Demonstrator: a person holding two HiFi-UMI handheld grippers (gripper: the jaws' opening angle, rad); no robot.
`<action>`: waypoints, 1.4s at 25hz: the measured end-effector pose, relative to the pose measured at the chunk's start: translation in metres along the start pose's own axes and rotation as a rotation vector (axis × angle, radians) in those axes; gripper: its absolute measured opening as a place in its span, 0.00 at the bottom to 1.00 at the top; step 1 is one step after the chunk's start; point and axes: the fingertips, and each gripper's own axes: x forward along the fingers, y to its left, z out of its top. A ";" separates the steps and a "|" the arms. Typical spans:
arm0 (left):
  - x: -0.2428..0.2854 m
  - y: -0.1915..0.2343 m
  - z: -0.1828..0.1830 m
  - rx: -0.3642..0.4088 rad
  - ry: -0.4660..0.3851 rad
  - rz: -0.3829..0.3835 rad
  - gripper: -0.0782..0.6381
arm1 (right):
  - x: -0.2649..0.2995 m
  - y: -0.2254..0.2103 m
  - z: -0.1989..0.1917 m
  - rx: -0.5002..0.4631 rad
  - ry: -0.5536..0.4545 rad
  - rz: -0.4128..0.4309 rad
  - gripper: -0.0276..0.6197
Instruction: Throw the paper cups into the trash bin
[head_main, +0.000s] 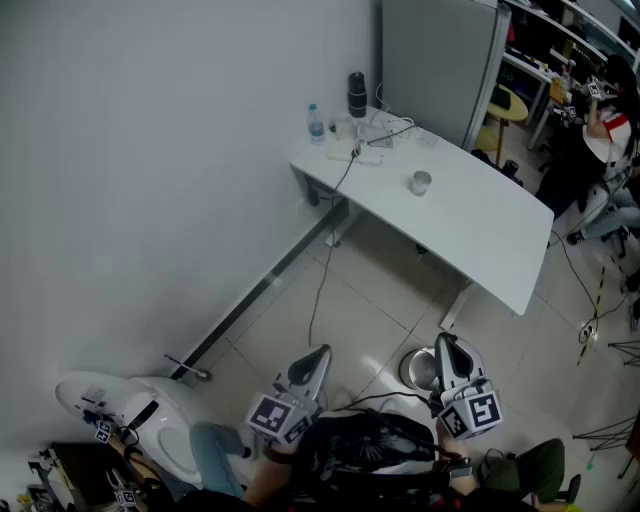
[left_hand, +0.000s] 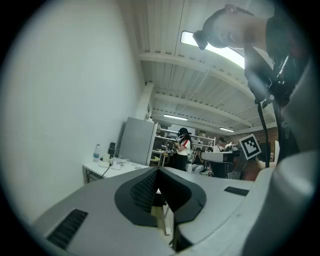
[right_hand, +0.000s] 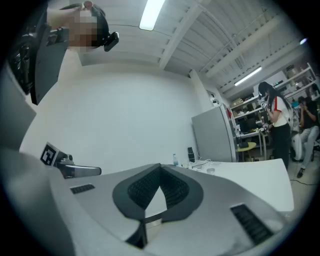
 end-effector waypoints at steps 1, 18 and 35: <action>-0.005 0.004 -0.002 0.002 0.012 -0.004 0.11 | 0.001 0.004 -0.005 0.005 0.004 -0.003 0.05; 0.039 0.107 0.015 -0.003 -0.005 -0.007 0.11 | 0.122 0.008 -0.006 -0.032 0.012 -0.037 0.05; 0.253 0.182 0.052 0.050 0.080 -0.221 0.11 | 0.297 -0.120 0.037 0.029 -0.039 -0.199 0.05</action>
